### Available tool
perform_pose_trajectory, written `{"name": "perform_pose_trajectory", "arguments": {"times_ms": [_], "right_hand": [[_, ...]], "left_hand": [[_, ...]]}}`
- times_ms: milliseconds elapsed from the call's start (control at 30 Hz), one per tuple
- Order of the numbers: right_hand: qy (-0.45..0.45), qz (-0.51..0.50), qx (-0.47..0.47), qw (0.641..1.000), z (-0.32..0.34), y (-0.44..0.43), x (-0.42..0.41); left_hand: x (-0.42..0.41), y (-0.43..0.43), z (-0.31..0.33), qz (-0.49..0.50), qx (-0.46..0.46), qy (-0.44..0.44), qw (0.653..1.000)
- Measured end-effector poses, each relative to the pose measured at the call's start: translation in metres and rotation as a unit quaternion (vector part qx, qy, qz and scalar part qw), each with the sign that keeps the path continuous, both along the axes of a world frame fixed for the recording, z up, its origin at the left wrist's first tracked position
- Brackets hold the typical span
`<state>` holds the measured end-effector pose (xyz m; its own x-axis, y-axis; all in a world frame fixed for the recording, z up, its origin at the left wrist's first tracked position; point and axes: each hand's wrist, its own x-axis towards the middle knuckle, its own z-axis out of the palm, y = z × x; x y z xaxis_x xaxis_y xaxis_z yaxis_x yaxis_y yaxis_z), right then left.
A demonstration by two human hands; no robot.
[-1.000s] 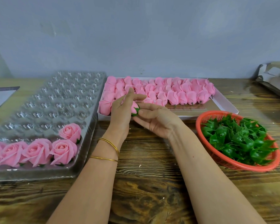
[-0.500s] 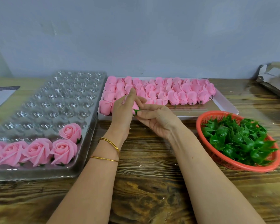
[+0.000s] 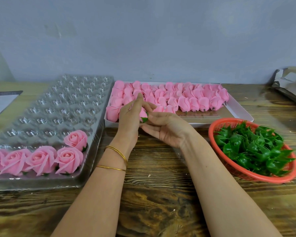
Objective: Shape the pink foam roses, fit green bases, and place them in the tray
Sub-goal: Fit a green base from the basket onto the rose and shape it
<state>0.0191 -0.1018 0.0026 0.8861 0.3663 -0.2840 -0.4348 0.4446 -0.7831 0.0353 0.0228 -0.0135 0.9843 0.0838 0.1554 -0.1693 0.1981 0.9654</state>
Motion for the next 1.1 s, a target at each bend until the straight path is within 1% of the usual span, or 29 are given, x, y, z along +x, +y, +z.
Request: {"name": "perform_pose_trajectory", "arguments": {"times_ms": [267,533,767,967,1100], "right_hand": [[0.01,0.003,0.017,1.0,-0.0022,-0.0003,0.0019],[-0.014,0.016,0.016,1.0,-0.0009,0.0003,0.0007],[-0.023,-0.01,0.009,1.0,-0.0007,0.0005,-0.0002],[-0.021,-0.028,0.021,0.999,-0.0006,0.0011,-0.0004],[-0.01,-0.014,0.028,0.999,0.0005,0.0016,0.0001]], "left_hand": [[-0.0017,0.0017,0.0011,-0.023,0.009,0.008,1.0],[0.0008,0.0041,0.0018,-0.045,0.021,0.009,0.999],[-0.0012,0.002,0.002,-0.044,0.037,0.013,0.998],[-0.0001,0.0012,0.0016,-0.052,0.015,0.005,0.999],[0.0001,0.0007,0.0003,-0.035,0.013,0.002,0.999]]}}
